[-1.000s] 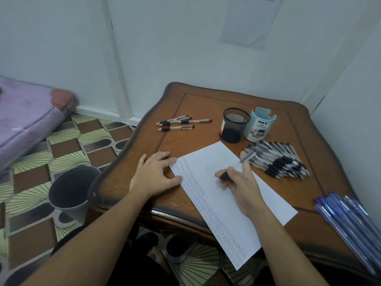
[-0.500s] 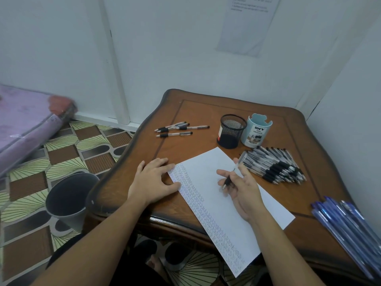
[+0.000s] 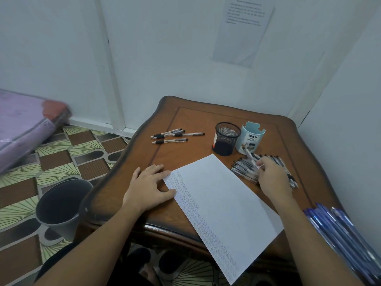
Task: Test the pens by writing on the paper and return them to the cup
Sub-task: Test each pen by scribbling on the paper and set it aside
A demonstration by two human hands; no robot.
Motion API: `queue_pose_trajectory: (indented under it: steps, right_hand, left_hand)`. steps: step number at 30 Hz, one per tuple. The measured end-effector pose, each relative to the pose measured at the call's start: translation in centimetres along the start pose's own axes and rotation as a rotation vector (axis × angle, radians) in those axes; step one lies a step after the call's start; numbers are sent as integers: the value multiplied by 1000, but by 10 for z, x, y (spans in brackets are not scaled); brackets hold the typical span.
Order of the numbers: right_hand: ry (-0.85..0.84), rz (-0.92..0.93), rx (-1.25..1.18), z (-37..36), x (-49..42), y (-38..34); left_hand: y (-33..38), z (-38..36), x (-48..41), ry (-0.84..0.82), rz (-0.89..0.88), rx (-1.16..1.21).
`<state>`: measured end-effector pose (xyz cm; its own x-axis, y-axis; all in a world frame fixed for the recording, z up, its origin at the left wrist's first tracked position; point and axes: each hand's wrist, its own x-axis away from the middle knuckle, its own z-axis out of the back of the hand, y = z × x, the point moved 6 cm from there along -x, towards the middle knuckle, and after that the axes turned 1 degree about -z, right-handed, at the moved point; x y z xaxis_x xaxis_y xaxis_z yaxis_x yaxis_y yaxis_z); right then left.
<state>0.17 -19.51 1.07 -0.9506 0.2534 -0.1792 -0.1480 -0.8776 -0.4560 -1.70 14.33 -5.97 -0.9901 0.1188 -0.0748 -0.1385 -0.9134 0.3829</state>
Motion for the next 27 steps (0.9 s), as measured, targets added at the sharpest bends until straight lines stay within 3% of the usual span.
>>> queue_pose_trajectory:
  steps: [5,10,15,21,27]
  right_hand:
    - [-28,166,475,-12,-8,1]
    - [57,152,594,-18,-13,7]
    - [129,263,255,-25,-15,-24]
    - [-360,350,-138,-84,-33,-96]
    - [-432,274,-200,-134,-66,-146]
  left_hand:
    - [-1,0,-1,-3,1,4]
    - [-1,-1,-1,3,-2,12]
    - [-1,0,-1,-8,3,20]
    - [0,2,0,-1,4,36]
    - [1,2,0,1,2,48]
